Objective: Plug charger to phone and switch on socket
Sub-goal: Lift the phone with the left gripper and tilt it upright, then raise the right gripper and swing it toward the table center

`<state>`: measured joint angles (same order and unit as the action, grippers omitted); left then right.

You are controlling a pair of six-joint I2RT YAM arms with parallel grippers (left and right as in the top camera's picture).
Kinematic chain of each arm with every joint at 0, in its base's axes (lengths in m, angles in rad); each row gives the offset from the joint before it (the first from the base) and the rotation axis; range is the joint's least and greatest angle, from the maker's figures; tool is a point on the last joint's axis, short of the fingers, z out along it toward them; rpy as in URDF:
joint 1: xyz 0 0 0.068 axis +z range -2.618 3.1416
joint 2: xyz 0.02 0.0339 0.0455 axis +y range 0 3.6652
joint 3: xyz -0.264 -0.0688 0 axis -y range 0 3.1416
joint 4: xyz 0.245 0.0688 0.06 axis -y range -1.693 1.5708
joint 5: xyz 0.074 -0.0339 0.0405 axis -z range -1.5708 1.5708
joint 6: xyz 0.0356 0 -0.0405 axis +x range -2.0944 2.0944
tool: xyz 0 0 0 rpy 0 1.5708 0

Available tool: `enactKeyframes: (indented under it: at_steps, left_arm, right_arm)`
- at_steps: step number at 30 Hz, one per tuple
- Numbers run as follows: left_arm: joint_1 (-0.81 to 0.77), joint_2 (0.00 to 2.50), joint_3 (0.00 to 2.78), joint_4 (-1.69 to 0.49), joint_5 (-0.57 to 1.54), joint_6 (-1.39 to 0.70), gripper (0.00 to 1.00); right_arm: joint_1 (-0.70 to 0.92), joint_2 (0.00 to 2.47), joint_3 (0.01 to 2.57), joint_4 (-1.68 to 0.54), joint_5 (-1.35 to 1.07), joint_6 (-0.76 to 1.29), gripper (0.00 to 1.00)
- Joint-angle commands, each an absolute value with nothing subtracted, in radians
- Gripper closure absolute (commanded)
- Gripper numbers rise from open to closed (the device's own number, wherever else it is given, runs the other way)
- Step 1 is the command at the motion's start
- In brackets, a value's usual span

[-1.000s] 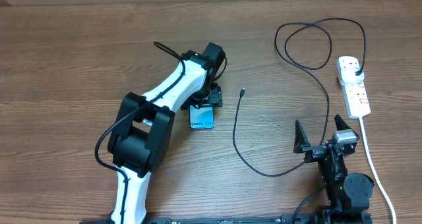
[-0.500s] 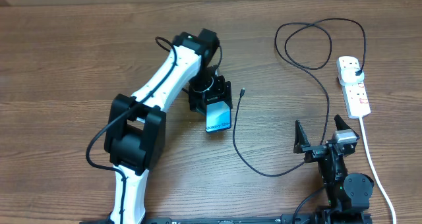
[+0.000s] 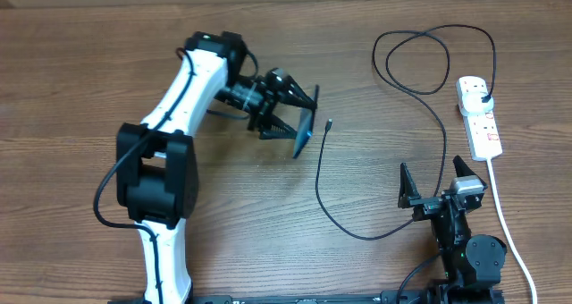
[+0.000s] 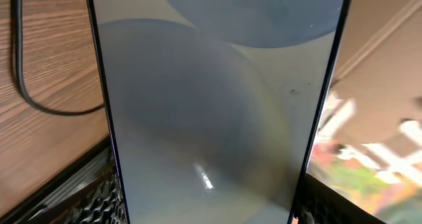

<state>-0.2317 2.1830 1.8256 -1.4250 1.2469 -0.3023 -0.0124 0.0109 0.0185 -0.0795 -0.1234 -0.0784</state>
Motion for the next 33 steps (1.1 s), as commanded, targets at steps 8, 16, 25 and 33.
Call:
enactKeyframes:
  at_steps: [8, 16, 25, 33]
  left_arm:
    - [-0.094, 2.188, 1.854, -1.445, 1.393, -0.371, 0.26]
    - [-0.084, 2.188, 1.854, -1.470, 1.521, -0.374, 0.26]
    - [-0.084, 2.188, 1.854, -1.489, 1.546, -0.374, 0.25]
    - [-0.084, 2.188, 1.854, -1.489, 1.546, -0.374, 0.24]
  right_arm:
    - [-0.015, 0.003, 0.008, -0.075, -0.117, -0.076, 0.00]
    - [-0.015, 0.003, 0.008, -0.075, -0.117, -0.076, 0.00]
    - [-0.015, 0.003, 0.008, -0.075, -0.117, -0.076, 0.00]
    - [-0.015, 0.003, 0.008, -0.076, -0.117, -0.076, 0.00]
